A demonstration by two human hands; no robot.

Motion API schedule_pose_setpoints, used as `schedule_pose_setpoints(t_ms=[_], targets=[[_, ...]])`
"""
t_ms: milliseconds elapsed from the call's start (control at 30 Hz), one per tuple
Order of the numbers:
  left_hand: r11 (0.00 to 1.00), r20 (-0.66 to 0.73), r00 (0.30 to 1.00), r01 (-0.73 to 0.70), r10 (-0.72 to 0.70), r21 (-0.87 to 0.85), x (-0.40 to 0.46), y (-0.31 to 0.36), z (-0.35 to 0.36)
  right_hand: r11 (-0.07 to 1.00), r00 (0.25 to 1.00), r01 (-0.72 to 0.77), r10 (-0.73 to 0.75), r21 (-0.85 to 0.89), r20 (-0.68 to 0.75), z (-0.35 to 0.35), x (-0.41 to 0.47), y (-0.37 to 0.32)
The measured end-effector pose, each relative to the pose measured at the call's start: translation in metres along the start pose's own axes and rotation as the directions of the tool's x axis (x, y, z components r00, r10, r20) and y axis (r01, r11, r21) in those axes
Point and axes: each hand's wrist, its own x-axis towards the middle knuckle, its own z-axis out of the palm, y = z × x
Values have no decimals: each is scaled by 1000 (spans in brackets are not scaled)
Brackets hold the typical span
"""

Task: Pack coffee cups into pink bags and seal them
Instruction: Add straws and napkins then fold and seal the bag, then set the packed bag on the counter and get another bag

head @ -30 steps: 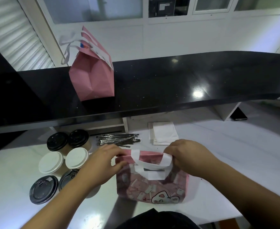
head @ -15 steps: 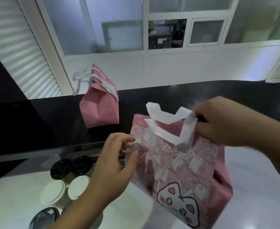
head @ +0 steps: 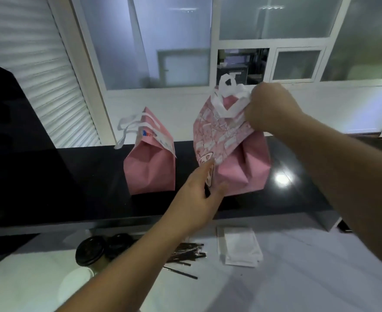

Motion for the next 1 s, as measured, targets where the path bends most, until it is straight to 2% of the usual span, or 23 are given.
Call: schedule_pose_setpoints(t_ms=[200, 367, 533, 800, 1000], targets=[[992, -13, 992, 124, -124, 9, 31, -30, -2, 981, 996, -89, 89, 170, 10, 65, 29, -25], [985, -64, 983, 172, -171, 17, 45, -51, -7, 958, 995, -94, 84, 270, 46, 97, 50, -49], [976, -134, 968, 215, -211, 18, 51, -67, -6, 949, 991, -113, 86, 296, 103, 123, 51, -72], [963, -90, 959, 271, -269, 6, 39, -78, 3, 935, 959, -166, 78, 315, 274, 113, 47, -57], [966, -52, 966, 257, -255, 38, 19, -63, 7, 943, 962, -136, 52, 305, 267, 90, 5, -47]])
